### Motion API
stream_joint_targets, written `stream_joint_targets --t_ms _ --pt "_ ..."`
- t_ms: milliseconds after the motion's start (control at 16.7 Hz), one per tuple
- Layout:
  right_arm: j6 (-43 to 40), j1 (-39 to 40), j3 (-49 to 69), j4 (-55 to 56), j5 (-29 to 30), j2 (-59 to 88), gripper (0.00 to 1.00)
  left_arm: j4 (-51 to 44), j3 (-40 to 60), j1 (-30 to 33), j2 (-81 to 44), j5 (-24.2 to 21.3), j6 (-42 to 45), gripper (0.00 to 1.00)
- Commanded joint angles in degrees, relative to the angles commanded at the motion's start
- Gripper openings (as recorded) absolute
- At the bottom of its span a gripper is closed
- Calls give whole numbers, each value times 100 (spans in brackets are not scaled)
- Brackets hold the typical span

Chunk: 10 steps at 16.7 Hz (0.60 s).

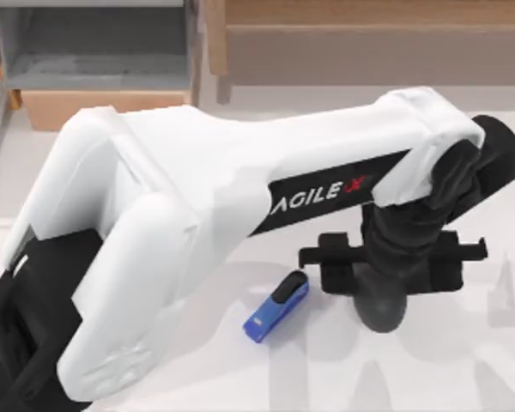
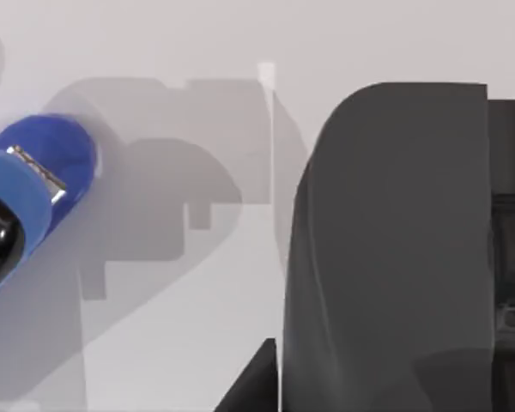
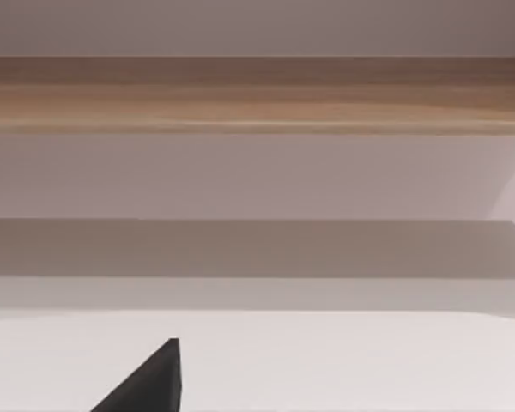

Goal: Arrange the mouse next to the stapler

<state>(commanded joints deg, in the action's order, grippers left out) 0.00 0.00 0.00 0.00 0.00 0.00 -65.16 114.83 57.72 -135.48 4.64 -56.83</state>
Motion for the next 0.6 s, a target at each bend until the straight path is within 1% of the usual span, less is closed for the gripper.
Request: stream_joint_targets --t_ms 600 --pt "0 0 0 0 0 0 100 192 -21 -6 68 8 5 0"
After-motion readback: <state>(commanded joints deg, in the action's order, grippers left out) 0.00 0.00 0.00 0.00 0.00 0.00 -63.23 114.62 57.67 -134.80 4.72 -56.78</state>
